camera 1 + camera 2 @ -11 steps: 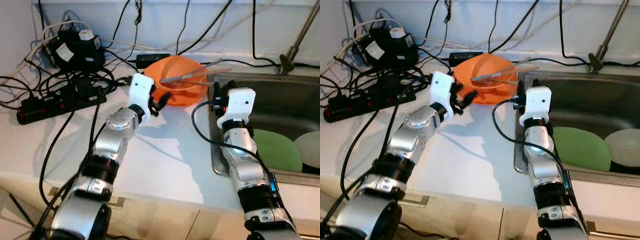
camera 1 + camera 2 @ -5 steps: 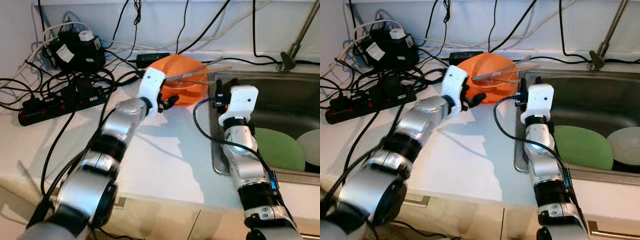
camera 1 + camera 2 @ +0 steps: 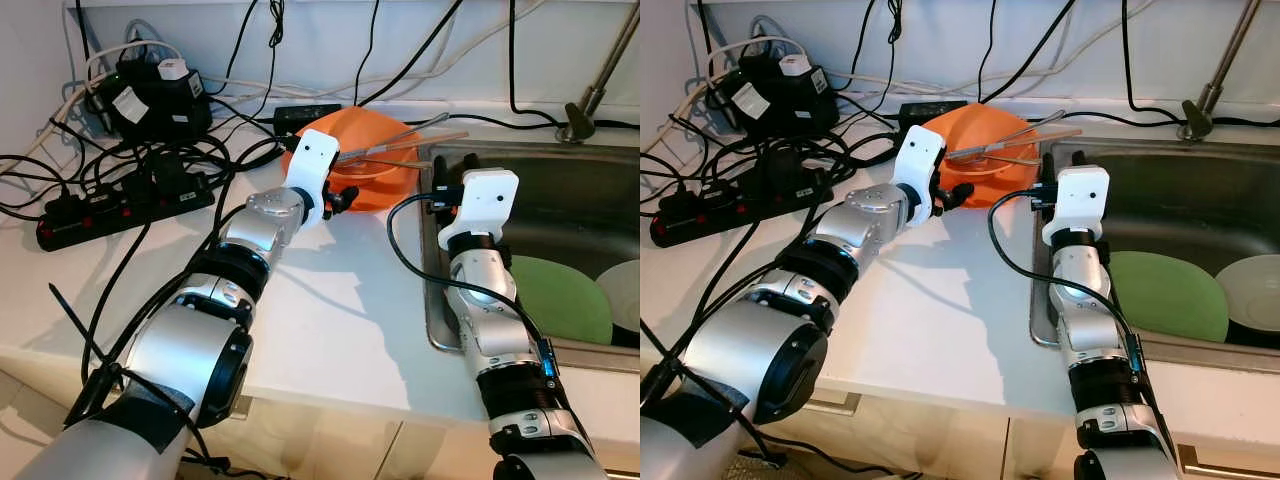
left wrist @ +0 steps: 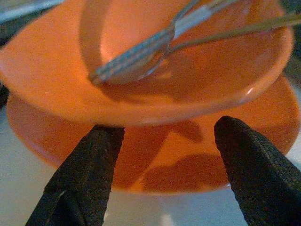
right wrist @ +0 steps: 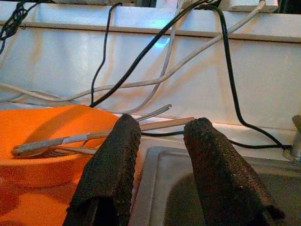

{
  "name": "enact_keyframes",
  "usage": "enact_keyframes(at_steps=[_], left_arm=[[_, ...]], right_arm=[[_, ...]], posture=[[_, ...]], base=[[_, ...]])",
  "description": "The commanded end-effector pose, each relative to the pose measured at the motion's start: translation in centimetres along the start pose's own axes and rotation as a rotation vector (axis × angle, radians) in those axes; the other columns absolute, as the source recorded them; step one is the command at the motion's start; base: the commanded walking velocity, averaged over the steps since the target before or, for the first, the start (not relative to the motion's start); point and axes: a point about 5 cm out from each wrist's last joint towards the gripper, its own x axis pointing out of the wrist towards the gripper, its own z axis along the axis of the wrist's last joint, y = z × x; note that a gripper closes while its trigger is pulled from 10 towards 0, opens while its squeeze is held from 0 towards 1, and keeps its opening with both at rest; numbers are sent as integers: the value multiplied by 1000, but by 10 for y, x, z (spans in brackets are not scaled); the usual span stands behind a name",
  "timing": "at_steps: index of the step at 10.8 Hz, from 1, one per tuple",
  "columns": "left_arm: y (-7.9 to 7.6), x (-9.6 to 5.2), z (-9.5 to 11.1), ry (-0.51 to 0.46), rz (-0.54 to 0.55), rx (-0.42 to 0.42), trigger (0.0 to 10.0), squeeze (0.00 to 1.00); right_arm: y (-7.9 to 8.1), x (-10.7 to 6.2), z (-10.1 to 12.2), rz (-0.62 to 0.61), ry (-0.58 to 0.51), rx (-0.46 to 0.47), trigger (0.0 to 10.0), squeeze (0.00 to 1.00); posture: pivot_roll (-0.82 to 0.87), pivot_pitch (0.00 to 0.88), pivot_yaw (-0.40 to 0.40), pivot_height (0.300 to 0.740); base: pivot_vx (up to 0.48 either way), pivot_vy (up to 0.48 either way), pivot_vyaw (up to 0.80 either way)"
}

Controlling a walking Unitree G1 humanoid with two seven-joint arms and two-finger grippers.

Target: Kitchen organization

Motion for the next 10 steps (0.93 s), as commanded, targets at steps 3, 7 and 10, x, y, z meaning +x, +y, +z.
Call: enact_keyframes(at_steps=[3,7,10], left_arm=[[2,1,8,10,34,10,10000,0],[-2,3,13,-7,37,11,10000,0],[-9,5,3,37,11,1,10000,0]], right_arm=[[-1,2,-1,2,5,-8,10000,0],[0,-1,-2,0,9,-4,10000,0],[-1,-2,-3,-3,11,-4,10000,0]], posture=[[19,0,106,740],[15,0,117,740],[10,0,122,740]], base=[[0,0,0],[0,0,0],[0,0,0]])
